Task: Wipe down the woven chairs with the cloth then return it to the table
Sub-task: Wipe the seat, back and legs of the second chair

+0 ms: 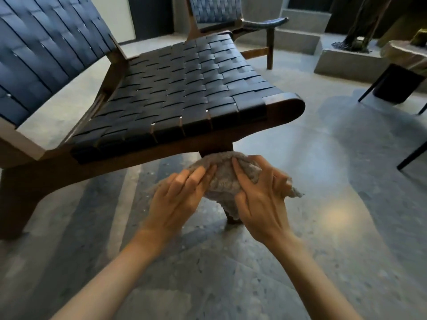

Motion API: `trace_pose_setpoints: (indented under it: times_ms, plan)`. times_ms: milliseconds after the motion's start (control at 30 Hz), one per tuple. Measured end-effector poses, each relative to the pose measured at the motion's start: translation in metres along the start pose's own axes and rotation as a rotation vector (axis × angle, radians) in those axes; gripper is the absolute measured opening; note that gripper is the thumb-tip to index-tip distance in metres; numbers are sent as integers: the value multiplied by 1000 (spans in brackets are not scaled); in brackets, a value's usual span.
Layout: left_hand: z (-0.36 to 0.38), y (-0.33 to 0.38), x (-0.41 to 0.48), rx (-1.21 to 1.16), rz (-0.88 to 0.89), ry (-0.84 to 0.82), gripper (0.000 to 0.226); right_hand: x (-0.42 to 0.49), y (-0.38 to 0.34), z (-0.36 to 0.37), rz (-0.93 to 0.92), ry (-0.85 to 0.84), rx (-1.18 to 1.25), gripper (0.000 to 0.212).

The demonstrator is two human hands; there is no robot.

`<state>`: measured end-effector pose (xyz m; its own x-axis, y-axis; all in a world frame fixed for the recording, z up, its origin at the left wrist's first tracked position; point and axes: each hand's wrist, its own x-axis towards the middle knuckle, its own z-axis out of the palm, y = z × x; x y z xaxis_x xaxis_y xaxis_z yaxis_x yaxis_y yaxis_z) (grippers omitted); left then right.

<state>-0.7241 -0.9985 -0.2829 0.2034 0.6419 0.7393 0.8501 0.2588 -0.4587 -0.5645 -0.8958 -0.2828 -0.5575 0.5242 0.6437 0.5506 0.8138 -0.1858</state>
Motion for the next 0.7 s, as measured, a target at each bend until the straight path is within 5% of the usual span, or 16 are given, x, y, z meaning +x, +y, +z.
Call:
trace_pose_setpoints:
  times_ms: [233,400,500,700]
  plan:
    - [14,11,-2,63,-262,2,35,0,-11,27,18,158,-61,49]
    - [6,47,2,-308,-512,-166,57,-2,-28,40,129,149,48,54]
    - [-1,55,10,-592,-666,-221,57,-2,-34,44,259,137,385,54]
    - [4,54,14,-1170,-864,-98,52,1,-30,48,247,169,687,59]
